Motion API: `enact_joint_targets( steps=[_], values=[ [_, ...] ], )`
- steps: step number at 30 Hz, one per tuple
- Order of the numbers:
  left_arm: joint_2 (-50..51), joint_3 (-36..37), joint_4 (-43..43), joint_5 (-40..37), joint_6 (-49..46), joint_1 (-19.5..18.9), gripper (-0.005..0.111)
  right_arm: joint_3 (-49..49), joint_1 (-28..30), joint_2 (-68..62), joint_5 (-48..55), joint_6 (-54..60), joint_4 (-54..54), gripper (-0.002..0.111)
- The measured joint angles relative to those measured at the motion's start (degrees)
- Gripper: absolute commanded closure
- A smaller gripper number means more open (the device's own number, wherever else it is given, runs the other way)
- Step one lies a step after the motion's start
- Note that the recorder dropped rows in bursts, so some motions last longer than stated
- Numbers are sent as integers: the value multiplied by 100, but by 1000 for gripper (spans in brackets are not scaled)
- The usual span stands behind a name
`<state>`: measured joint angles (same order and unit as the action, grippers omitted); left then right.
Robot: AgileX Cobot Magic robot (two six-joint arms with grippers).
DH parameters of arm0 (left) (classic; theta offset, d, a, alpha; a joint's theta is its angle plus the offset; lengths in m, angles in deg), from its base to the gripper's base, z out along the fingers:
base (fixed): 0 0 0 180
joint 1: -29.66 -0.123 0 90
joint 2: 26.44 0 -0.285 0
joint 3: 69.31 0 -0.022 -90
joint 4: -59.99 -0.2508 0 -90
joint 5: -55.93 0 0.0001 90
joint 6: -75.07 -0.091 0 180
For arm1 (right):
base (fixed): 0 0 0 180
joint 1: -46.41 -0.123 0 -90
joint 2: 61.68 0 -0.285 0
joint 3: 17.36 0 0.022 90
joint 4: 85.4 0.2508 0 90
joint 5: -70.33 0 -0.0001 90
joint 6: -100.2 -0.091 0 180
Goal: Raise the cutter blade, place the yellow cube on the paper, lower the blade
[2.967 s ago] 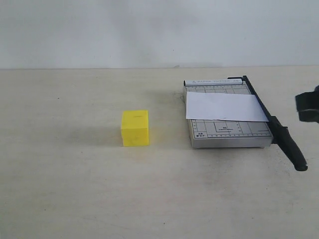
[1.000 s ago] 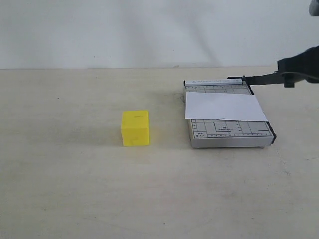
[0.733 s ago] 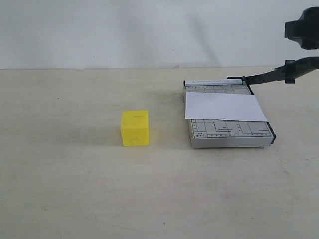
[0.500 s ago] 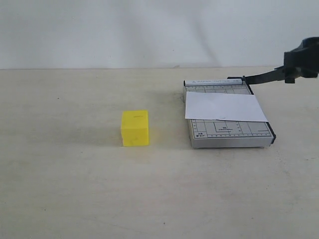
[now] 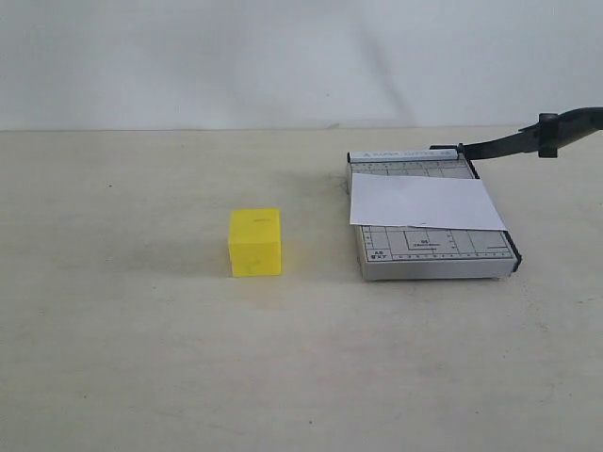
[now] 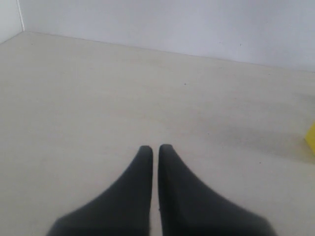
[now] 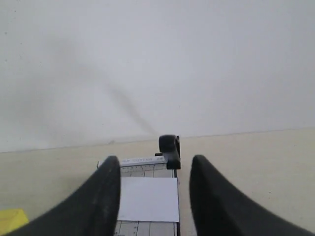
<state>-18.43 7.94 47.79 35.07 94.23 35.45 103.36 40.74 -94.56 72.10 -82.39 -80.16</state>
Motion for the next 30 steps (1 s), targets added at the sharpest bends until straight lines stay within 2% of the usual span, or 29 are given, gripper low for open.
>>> enact_joint_targets(
  steps=[2, 3, 9, 23, 30],
  values=[
    [0, 0, 0, 0, 0, 0, 102, -308, 0, 797, 422, -133, 63, 106],
    [0, 0, 0, 0, 0, 0, 102, -405, 0, 1182, 580, -305, 132, 108],
    [0, 0, 0, 0, 0, 0, 102, -493, 0, 1941, 1155, -790, 290, 106],
    [0, 0, 0, 0, 0, 0, 102, -493, 0, 1942, 1744, -959, 327, 106],
    [0, 0, 0, 0, 0, 0, 102, -493, 0, 1942, 1721, -959, 327, 106]
  ],
)
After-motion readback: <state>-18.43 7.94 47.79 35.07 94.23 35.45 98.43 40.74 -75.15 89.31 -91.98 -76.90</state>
